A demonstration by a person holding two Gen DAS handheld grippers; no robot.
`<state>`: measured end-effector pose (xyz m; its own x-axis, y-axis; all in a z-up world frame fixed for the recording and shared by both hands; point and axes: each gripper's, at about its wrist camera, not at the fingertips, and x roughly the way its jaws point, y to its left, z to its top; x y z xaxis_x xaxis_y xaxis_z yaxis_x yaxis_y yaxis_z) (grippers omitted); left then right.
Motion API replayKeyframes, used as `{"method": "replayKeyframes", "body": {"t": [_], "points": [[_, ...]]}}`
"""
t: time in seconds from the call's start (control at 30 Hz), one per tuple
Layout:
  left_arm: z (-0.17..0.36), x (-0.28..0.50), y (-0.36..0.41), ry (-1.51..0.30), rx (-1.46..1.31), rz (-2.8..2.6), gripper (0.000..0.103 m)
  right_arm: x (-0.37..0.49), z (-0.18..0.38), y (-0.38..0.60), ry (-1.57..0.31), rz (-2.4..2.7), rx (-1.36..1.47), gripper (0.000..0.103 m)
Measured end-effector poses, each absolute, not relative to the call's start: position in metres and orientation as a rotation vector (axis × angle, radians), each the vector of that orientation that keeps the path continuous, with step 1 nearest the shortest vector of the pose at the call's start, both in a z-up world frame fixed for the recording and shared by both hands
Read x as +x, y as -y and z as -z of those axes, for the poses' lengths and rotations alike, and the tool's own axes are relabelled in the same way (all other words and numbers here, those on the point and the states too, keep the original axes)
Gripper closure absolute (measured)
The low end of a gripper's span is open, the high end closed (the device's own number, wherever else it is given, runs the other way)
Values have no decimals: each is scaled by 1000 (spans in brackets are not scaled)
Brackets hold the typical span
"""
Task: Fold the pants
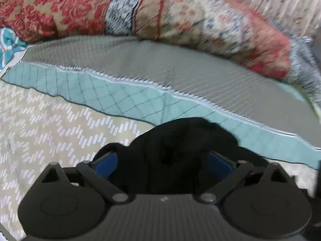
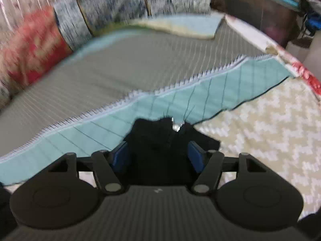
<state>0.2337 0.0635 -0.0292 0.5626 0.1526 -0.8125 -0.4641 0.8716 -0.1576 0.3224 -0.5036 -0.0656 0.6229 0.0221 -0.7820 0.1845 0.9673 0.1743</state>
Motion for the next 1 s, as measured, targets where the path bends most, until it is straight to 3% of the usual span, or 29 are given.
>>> {"method": "replayKeyframes", "body": {"t": [0.03, 0.07, 0.1, 0.13, 0.17, 0.43, 0.53, 0.6, 0.63, 0.67, 0.7, 0.8, 0.83, 1.0], "points": [[36, 238, -63, -928, -361, -386, 46, 324, 75, 498, -920, 109, 246, 41], [43, 242, -60, -965, -337, -403, 69, 325, 85, 496, -941, 115, 236, 50], [45, 242, -61, -977, -315, -418, 75, 323, 90, 492, -923, 137, 191, 61], [44, 241, -60, -974, -298, -420, 86, 316, 87, 487, -893, 132, 166, 91], [38, 236, -62, -964, -296, -410, 91, 314, 80, 486, -870, 100, 170, 95], [-48, 138, -116, -716, -669, -285, 92, 205, -47, 598, -236, -7, 627, 96], [-46, 88, -125, -704, -730, -276, 91, 150, -48, 630, -176, 55, 611, 94], [-33, 69, -124, -736, -746, -281, 90, 127, -23, 647, -241, 124, 577, 84], [-24, 61, -122, -760, -743, -287, 88, 116, -4, 655, -311, 188, 563, 62], [-16, 56, -120, -780, -743, -292, 85, 106, 16, 665, -388, 280, 565, 52], [-8, 54, -122, -795, -753, -299, 83, 96, 35, 675, -455, 382, 584, 50], [8, 46, -123, -820, -810, -341, 72, 64, 69, 699, -526, 511, 716, 50], [9, 43, -119, -812, -814, -346, 64, 57, 69, 701, -518, 516, 736, 50], [-6, 49, -97, -757, -727, -302, 31, 70, 39, 684, -494, 417, 639, 50]]}}
